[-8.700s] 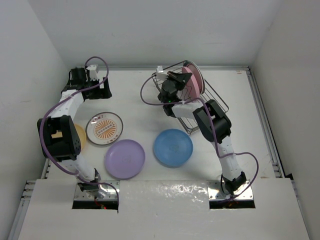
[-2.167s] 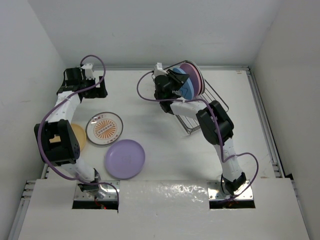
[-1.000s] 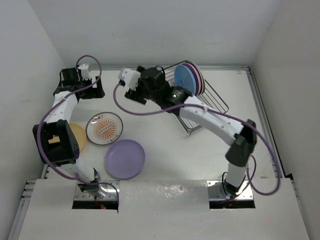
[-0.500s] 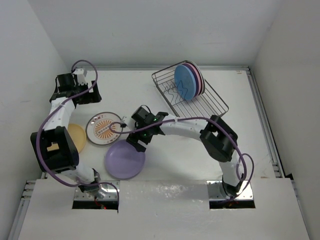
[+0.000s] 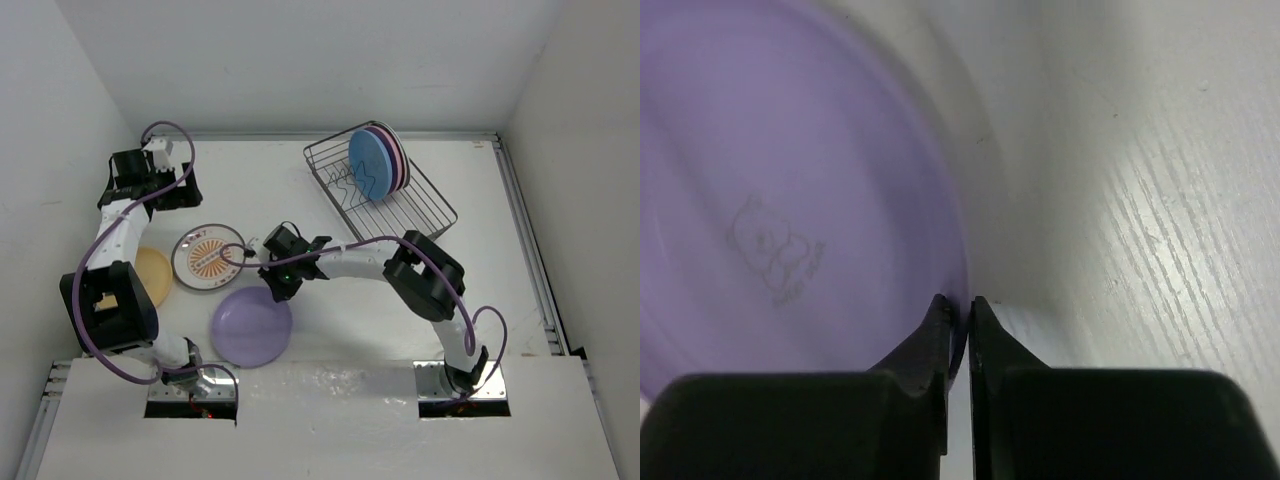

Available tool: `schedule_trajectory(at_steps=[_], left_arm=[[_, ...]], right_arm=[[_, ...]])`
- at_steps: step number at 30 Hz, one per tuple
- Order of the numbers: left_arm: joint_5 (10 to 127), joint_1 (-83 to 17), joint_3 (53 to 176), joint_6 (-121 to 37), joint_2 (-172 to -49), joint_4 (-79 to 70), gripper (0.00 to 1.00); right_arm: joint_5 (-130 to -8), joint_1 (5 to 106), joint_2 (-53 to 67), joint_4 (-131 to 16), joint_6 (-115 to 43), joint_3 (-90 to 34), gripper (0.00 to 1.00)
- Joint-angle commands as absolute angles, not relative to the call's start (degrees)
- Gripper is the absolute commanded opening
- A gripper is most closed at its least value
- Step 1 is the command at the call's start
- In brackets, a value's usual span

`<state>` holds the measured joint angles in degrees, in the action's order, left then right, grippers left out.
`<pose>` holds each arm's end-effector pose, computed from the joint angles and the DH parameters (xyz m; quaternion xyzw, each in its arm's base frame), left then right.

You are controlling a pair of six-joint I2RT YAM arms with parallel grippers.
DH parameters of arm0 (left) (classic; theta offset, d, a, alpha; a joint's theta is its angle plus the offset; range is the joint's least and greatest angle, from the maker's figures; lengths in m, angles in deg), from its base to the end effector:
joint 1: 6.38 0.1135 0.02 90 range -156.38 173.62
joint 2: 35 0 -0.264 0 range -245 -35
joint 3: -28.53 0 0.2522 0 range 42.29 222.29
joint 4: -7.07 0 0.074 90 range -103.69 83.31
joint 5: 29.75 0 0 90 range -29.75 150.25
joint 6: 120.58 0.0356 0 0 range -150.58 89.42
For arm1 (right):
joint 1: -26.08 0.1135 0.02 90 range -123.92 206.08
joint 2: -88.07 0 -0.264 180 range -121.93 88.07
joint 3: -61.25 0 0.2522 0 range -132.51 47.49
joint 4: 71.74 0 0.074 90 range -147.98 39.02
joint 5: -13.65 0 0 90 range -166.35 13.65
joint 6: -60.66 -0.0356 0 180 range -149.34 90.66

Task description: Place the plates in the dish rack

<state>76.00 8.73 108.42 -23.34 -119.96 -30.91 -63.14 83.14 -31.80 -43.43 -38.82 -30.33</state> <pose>0.3183 0.0759 0.2803 -0.0079 0.9102 -0.0468 0.4115 0.2288 0.3681 0.1322 -0.4141 0.8573 0.2487 0.1782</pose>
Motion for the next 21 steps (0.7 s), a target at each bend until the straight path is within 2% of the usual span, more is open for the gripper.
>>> schedule_trajectory(at_steps=[1, 6, 9, 14, 21], left_arm=[[76.25, 8.82, 108.12, -22.94, -117.61, -28.92, 0.98], [76.34, 8.82, 108.2, -22.67, -117.88, -29.01, 0.98], [76.34, 8.82, 108.38, -22.67, -118.23, -29.01, 0.97], [75.55, 8.82, 109.17, -22.67, -118.67, -29.45, 0.97], [75.72, 8.82, 109.08, -22.76, -119.02, -29.71, 0.97]], right_arm=[[-64.73, 83.04, -32.51, -43.48, -43.4, -29.76, 0.02], [-66.15, 82.51, -31.03, -35.84, -41.3, -33.54, 0.0], [-69.13, 82.51, -26.2, -32.42, -38.49, -34.94, 0.0], [-74.58, 81.29, -16.27, -24.87, -34.36, -42.84, 0.0], [-87.14, 73.9, -11.6, -12.64, -33.3, -56.55, 0.0]])
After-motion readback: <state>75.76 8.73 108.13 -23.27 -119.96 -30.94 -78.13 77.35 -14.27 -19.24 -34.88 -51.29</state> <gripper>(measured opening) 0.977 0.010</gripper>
